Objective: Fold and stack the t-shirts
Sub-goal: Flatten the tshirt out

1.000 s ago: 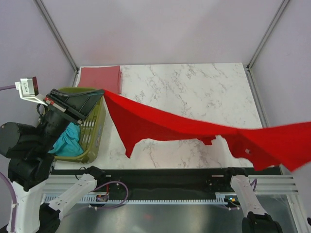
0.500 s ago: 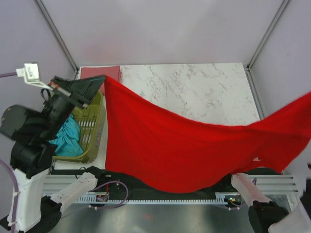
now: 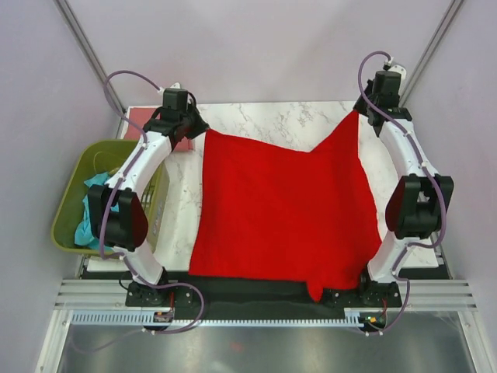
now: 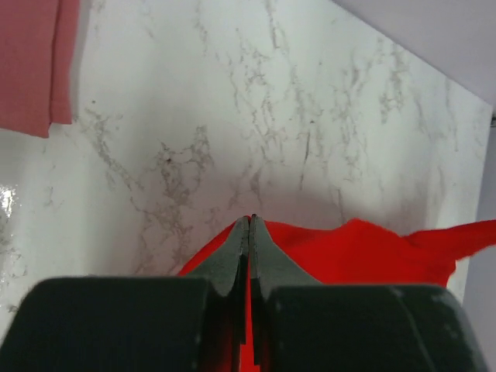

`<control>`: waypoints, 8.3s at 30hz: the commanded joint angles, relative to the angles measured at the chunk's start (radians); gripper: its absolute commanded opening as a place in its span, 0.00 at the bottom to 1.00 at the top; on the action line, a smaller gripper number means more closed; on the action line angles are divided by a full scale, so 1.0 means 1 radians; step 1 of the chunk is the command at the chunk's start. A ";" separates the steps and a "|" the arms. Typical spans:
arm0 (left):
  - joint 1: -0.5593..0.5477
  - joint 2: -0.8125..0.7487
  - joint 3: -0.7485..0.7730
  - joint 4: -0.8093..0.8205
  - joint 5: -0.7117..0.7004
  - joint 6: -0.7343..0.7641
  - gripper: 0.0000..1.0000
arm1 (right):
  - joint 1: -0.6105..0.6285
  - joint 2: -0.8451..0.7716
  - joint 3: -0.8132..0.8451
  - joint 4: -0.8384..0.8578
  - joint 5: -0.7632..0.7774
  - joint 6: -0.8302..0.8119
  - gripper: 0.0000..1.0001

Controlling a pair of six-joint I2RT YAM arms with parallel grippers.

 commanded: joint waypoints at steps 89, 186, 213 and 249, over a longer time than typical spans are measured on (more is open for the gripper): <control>0.137 0.702 0.673 0.106 0.189 0.100 0.02 | -0.054 0.699 0.619 0.297 -0.188 0.021 0.00; 0.158 0.208 0.436 -0.113 -0.053 0.289 0.02 | 0.193 0.735 0.280 0.660 -0.176 0.504 0.00; 0.075 0.369 0.424 -0.107 -0.002 0.215 0.02 | 0.107 0.554 0.070 -0.052 0.109 0.337 0.00; 0.138 0.886 0.930 0.313 0.079 0.032 0.02 | -0.062 0.670 0.693 0.180 -0.044 0.162 0.00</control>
